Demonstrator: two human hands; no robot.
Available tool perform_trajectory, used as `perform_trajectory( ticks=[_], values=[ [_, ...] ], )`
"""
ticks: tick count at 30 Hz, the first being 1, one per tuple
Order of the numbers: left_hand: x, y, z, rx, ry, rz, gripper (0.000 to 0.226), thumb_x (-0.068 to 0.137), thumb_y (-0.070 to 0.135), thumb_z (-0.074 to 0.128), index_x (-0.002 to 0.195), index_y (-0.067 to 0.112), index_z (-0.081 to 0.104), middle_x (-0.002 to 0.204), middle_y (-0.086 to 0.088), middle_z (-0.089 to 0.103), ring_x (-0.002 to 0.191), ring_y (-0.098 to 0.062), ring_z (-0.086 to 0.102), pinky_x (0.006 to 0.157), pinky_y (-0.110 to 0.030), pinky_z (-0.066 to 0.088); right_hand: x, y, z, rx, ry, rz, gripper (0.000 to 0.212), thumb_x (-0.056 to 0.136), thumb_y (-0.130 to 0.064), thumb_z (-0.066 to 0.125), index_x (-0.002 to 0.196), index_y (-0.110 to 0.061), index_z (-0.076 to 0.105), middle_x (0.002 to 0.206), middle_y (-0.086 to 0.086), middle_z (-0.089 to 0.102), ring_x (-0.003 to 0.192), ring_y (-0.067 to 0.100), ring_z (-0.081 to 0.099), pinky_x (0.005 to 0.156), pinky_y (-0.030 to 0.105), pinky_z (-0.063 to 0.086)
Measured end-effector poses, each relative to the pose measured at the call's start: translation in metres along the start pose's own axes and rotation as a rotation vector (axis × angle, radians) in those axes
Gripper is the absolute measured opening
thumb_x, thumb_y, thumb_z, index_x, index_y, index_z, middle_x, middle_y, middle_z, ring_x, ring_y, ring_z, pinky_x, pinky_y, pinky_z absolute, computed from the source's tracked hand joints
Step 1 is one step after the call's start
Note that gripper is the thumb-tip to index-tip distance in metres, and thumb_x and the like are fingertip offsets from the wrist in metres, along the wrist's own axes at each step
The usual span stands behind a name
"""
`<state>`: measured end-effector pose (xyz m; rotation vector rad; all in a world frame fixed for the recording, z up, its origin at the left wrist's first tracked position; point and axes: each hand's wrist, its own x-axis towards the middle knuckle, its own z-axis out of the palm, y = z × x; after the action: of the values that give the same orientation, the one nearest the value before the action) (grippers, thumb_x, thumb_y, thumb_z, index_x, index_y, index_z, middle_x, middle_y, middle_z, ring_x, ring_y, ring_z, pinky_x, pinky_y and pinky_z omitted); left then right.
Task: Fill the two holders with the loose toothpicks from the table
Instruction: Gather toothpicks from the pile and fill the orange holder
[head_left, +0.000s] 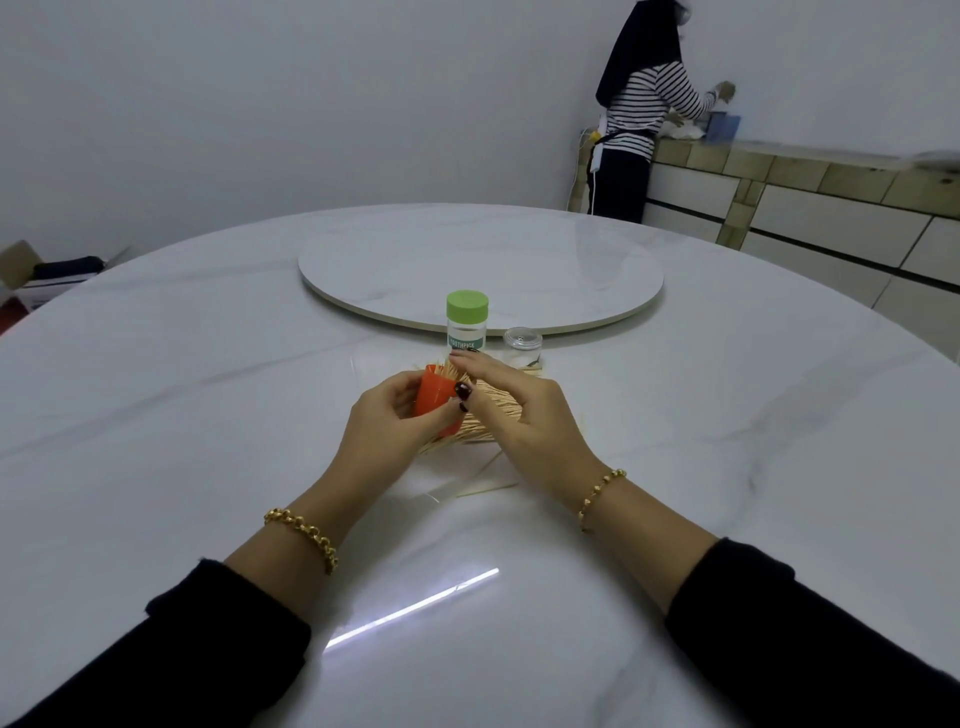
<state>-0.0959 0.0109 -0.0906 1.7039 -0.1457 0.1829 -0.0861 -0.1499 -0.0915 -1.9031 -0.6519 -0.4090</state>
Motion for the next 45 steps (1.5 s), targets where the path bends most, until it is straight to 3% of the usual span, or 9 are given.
perform_trajectory(
  ticks=[3,8,16,21,26,32,37,41,45],
  values=[
    [0.000,-0.001,0.000,0.002,-0.005,-0.004,0.034,0.080,0.015,0.074,0.112,0.016,0.064,0.101,0.002,0.071,0.094,-0.009,0.068,0.076,-0.017,0.054,0.000,0.002,-0.001,-0.081,-0.016,-0.040,0.040,0.087,-0.023,0.063,0.126,-0.014,0.061,0.130,-0.002,0.060,0.126,0.001,0.048,0.109,0.022,0.036],
    [-0.001,0.000,0.001,-0.002,-0.021,0.013,0.036,0.077,0.013,0.076,0.111,0.017,0.063,0.099,0.003,0.070,0.091,-0.007,0.068,0.072,-0.015,0.054,0.002,0.003,-0.001,-0.166,0.012,-0.051,0.037,0.091,-0.010,0.048,0.125,-0.012,0.062,0.128,-0.002,0.061,0.124,-0.002,0.046,0.107,0.010,0.026],
    [-0.003,0.001,0.003,0.118,-0.095,0.137,0.046,0.070,0.011,0.082,0.111,0.023,0.064,0.105,0.008,0.069,0.099,-0.004,0.065,0.082,-0.017,0.051,0.004,-0.003,-0.001,0.013,0.135,0.027,0.033,0.096,-0.022,0.044,0.116,-0.013,0.068,0.120,-0.006,0.066,0.117,0.001,0.055,0.101,0.026,0.044],
    [-0.004,0.001,0.004,0.135,-0.125,0.179,0.050,0.065,0.012,0.085,0.107,0.031,0.063,0.104,0.011,0.069,0.100,-0.005,0.064,0.083,-0.018,0.051,0.007,-0.006,-0.007,0.114,0.216,0.054,0.034,0.097,-0.023,0.041,0.109,-0.012,0.071,0.115,-0.005,0.068,0.116,0.003,0.057,0.101,0.030,0.045],
    [0.000,-0.003,0.001,0.150,-0.060,0.143,0.054,0.069,0.019,0.083,0.118,0.018,0.062,0.111,0.006,0.067,0.104,-0.009,0.063,0.084,-0.019,0.053,0.012,-0.008,-0.017,0.144,0.188,0.067,0.034,0.096,-0.023,0.041,0.112,-0.012,0.070,0.119,-0.004,0.067,0.120,0.004,0.055,0.105,0.027,0.041],
    [0.001,-0.003,-0.001,0.200,0.034,0.200,0.050,0.069,0.019,0.083,0.115,0.023,0.061,0.108,0.008,0.066,0.102,-0.007,0.061,0.076,-0.008,0.047,0.013,-0.007,-0.013,0.093,-0.051,0.192,0.031,0.100,-0.016,0.045,0.126,-0.012,0.061,0.138,-0.005,0.053,0.135,0.000,0.037,0.115,0.023,0.025],
    [-0.005,0.001,0.004,0.290,-0.021,0.273,0.052,0.067,0.018,0.084,0.107,0.040,0.059,0.103,0.017,0.065,0.099,0.005,0.057,0.080,-0.006,0.044,0.009,-0.017,-0.003,0.055,-0.062,0.221,0.043,0.100,-0.017,0.037,0.143,-0.018,0.042,0.140,0.001,0.052,0.121,0.003,0.048,0.107,0.024,0.036],
    [-0.007,0.005,0.004,0.313,-0.038,0.266,0.038,0.070,0.019,0.079,0.096,0.038,0.060,0.090,0.021,0.065,0.088,0.005,0.059,0.072,-0.004,0.041,0.004,-0.019,0.012,-0.095,-0.111,0.108,0.058,0.093,-0.032,0.030,0.149,-0.014,0.027,0.151,0.003,0.036,0.139,0.009,0.031,0.115,0.031,0.025],
    [-0.003,0.006,-0.003,0.300,-0.049,0.224,0.029,0.071,0.026,0.072,0.098,0.032,0.066,0.088,0.018,0.068,0.087,0.001,0.062,0.071,-0.011,0.049,0.008,-0.028,0.019,-0.171,-0.102,-0.021,0.066,0.094,-0.041,0.029,0.153,-0.026,0.003,0.153,-0.003,0.033,0.136,0.011,0.034,0.112,0.033,0.027]
  ],
)
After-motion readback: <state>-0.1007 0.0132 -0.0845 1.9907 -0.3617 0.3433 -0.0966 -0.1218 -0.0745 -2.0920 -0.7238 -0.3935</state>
